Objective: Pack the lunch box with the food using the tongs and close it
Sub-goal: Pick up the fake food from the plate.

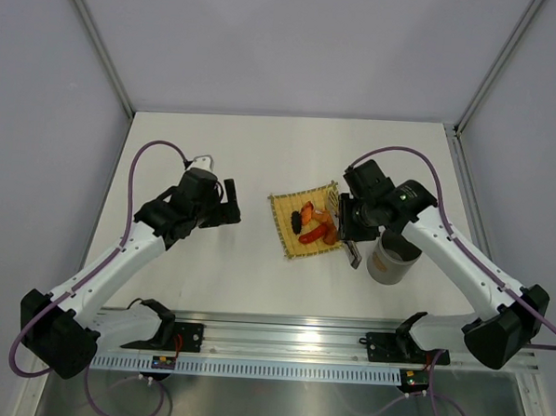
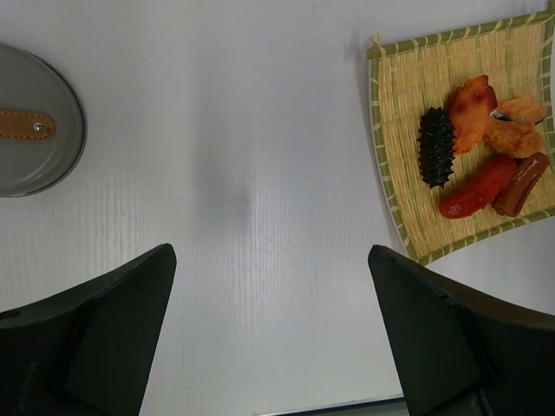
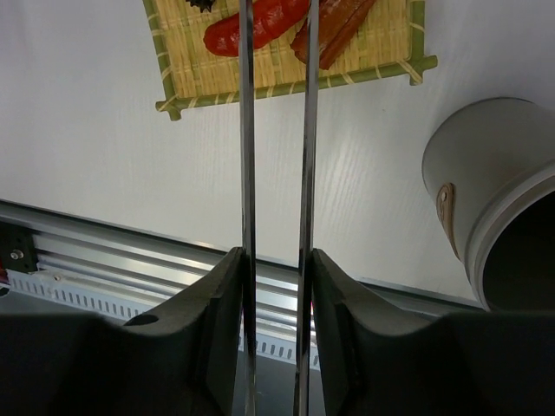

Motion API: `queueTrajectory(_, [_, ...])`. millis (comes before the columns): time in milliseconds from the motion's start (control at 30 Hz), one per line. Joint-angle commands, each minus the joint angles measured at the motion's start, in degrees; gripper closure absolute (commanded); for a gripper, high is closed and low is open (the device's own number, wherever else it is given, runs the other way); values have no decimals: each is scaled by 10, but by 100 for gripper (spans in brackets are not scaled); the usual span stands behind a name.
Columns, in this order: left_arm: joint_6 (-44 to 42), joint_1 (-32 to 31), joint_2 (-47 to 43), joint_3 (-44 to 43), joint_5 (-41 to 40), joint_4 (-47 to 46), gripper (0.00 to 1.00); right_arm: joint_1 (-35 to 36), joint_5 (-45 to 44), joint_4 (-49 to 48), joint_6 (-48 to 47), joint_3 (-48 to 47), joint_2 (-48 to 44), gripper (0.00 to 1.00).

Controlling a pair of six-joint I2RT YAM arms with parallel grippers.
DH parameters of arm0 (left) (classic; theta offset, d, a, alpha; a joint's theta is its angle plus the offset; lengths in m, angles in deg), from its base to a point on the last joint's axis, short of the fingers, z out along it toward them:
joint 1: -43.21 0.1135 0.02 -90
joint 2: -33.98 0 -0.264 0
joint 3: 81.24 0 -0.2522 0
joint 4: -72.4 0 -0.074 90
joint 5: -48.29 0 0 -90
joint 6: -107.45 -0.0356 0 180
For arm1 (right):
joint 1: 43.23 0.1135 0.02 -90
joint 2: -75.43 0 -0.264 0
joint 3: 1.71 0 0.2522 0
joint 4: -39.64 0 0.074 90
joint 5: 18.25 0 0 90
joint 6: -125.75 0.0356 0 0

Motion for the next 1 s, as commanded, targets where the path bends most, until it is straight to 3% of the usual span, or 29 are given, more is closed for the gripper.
queueTrajectory(0, [-8, 1, 0, 4, 5, -27, 2, 8, -23, 11, 2, -20, 3, 57])
queueTrajectory(400, [-9, 1, -10, 1, 1, -20, 2, 13, -75, 28, -33, -70, 40, 54])
queueTrajectory(533, [-7, 2, -16, 3, 0, -16, 2, 14, -73, 39, -71, -89, 78, 42])
queueTrajectory(967, [1, 2, -27, 8, -3, -10, 2, 16, -75, 41, -143, -115, 139, 43])
